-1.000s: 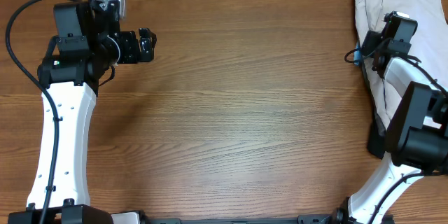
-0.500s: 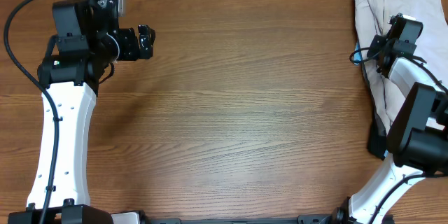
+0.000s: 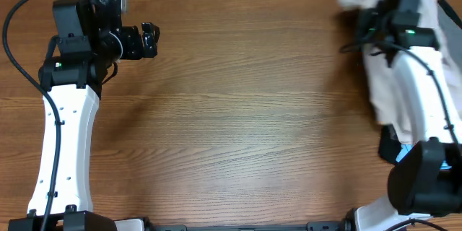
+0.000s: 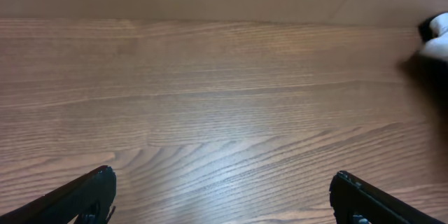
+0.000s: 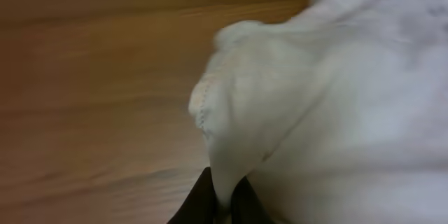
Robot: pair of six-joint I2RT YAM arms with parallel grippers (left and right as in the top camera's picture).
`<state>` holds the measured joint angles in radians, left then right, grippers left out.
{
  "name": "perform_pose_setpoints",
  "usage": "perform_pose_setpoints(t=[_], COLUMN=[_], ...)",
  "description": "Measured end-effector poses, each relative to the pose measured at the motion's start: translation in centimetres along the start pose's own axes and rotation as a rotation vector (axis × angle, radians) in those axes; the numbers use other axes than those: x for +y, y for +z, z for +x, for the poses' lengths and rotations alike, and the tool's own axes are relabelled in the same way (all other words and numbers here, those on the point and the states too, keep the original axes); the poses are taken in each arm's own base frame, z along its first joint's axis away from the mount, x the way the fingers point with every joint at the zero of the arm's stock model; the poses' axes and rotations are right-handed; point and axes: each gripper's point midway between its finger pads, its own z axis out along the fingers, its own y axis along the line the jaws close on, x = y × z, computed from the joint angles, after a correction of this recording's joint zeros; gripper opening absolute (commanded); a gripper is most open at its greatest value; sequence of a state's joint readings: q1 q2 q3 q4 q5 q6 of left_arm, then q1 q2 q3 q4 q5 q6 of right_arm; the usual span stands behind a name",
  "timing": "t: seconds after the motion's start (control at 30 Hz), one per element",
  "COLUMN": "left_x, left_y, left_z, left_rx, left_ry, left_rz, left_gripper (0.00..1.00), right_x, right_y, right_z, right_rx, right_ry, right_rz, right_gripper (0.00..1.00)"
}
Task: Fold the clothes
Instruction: 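Grasp the beige shorts with the right gripper and drag them leftward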
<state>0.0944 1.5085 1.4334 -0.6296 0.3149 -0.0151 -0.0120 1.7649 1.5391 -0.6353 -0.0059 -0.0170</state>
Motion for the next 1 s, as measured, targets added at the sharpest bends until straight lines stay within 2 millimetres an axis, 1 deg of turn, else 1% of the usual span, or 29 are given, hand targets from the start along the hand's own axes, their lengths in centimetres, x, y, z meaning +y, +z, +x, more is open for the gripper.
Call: perform_pose_setpoints(t=[0.03,0.07,0.1,0.13,0.17,0.2,0.23,0.27,0.3,0.33,0.37,0.43,0.5,0.53,0.63,0.7,0.73,0.8,0.83,0.93,1.0], left_x=[0.0,0.1,0.4,0.7,1.0,1.5,1.9,2.1,2.2,2.3,2.4,2.4,2.4,2.4,2.3,2.2,1.8,1.1,0.5,-1.4,-2.4], left_y=[0.0,0.0,-0.1,-0.2,-0.2,-0.4,-0.5,-0.5,-0.5,-0.6,-0.6,-0.6,-0.6,-0.6,-0.6,-0.6,-0.4,0.1,0.7,3.3,5.5], left_z=[0.0,0.0,-0.1,-0.1,-0.1,0.0,0.0,0.0,0.0,0.0,0.1,0.1,0.2,0.4,1.1,1.5,1.7,2.2,2.6,4.4,6.1], left_rx=[-0.001,-0.002,-0.003,-0.003,-0.004,-0.003,-0.003,-0.004,-0.004,-0.003,-0.002,-0.001,0.004,0.010,0.039,0.055,0.065,0.087,0.104,0.179,0.243], left_ry=[0.000,-0.002,-0.007,-0.011,-0.015,-0.025,-0.031,-0.034,-0.035,-0.038,-0.039,-0.040,-0.041,-0.044,-0.054,-0.057,-0.054,-0.046,-0.036,0.007,0.036], left_rz=[-0.001,-0.001,-0.006,-0.011,-0.015,-0.025,-0.032,-0.035,-0.037,-0.040,-0.040,-0.041,-0.041,-0.041,-0.038,-0.035,-0.028,-0.013,0.000,0.038,0.050], left_gripper=[0.99,0.99,0.99,0.99,1.00,1.00,1.00,1.00,1.00,1.00,1.00,1.00,1.00,1.00,0.99,0.98,0.96,0.94,0.94,0.95,0.95], right_x=[3.5,5.4,9.1,12.3,14.8,19.2,23.5,25.7,28.1,29.8,31.1,33.0,33.0,32.5,30.4,28.3,26.6,23.9,21.9,16.6,14.1], right_y=[0.1,0.1,0.0,-0.2,-0.5,-1.2,-2.3,-3.0,-3.9,-4.7,-5.4,-6.5,-6.8,-6.8,-6.5,-6.0,-5.6,-4.6,-4.0,-2.5,-1.9], right_z=[0.9,1.4,2.4,3.2,4.0,5.7,7.5,8.7,9.8,10.6,11.2,12.4,13.0,13.1,11.5,9.6,8.2,6.3,5.4,3.7,3.0], right_rx=[0.029,0.045,0.071,0.089,0.103,0.131,0.158,0.170,0.178,0.180,0.182,0.194,0.217,0.242,0.257,0.251,0.237,0.216,0.208,0.196,0.184], right_ry=[-0.022,-0.035,-0.059,-0.080,-0.097,-0.138,-0.183,-0.214,-0.236,-0.263,-0.283,-0.310,-0.314,-0.299,-0.253,-0.207,-0.172,-0.115,-0.080,0.006,0.032], right_rz=[-0.072,-0.110,-0.183,-0.243,-0.289,-0.365,-0.436,-0.476,-0.520,-0.552,-0.578,-0.619,-0.619,-0.603,-0.559,-0.522,-0.493,-0.451,-0.422,-0.338,-0.303], right_gripper=[0.07,0.07,0.08,0.08,0.11,0.20,0.41,0.53,0.59,0.65,0.77,0.93,1.00,1.00,1.00,1.00,1.00,1.00,1.00,1.00,1.00])
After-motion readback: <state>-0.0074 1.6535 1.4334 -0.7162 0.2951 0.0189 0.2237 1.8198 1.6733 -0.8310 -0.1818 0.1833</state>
